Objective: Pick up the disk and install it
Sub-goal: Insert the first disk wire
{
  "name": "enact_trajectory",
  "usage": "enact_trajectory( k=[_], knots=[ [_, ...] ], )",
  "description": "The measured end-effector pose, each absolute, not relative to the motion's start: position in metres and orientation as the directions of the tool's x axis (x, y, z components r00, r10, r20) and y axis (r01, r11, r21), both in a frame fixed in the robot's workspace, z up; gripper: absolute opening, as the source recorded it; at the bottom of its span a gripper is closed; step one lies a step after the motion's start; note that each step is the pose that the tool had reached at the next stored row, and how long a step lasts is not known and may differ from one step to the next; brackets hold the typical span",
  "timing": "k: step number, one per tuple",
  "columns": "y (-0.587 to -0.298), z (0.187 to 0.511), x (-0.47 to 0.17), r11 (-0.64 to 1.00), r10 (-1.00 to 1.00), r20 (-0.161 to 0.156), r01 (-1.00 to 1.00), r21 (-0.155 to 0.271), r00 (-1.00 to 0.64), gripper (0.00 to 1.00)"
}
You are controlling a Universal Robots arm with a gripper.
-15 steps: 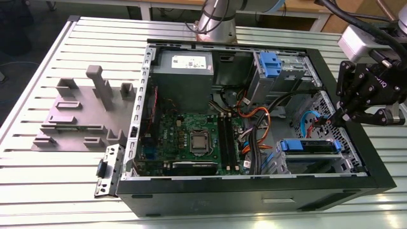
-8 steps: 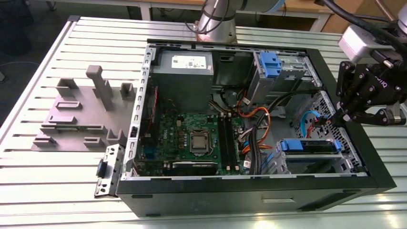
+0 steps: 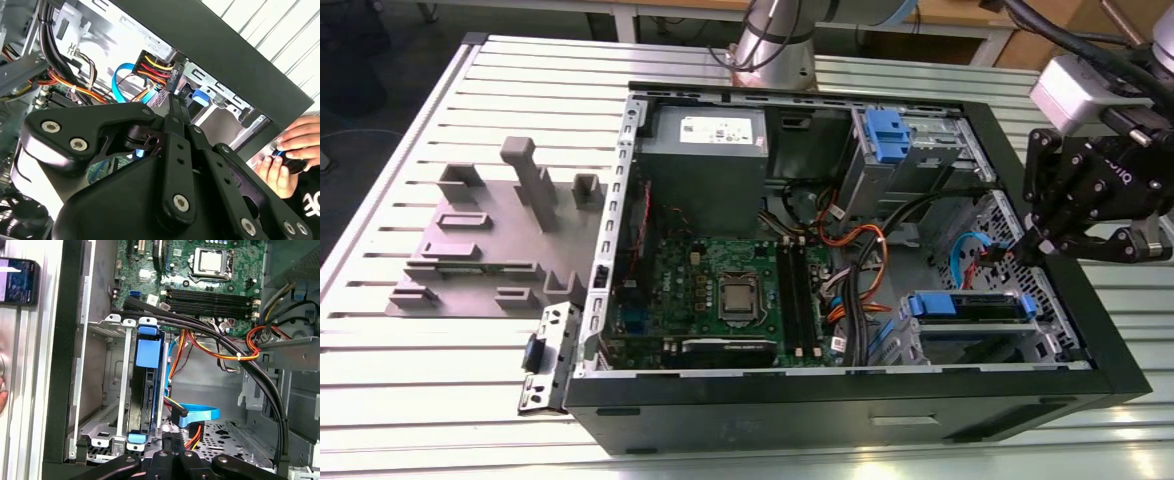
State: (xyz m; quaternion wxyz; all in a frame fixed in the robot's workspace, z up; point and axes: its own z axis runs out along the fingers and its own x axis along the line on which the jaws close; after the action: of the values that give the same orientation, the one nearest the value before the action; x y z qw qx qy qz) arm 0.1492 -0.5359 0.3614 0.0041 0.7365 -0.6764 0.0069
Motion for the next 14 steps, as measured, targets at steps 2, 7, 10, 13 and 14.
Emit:
enact_trajectory(
  k=[2,7,10,13,14],
  knots=[
    [-0.5358,0.3614,0.1492,-0.104,-0.994,0.016,-0.995,-0.003,0.104,0.11],
    [-0.5351,0.3613,0.1493,-0.127,-0.992,0.015,-0.992,0.004,0.127,0.11],
    [-0.5335,0.3612,0.1494,-0.128,-0.992,0.019,-0.992,0.011,0.129,0.11],
    [-0.5315,0.3608,0.1494,-0.129,-0.991,0.029,-0.992,0.016,0.129,0.11],
    [-0.5309,0.3607,0.1494,-0.129,-0.991,0.032,-0.991,0.017,0.13,0.11]
  ],
)
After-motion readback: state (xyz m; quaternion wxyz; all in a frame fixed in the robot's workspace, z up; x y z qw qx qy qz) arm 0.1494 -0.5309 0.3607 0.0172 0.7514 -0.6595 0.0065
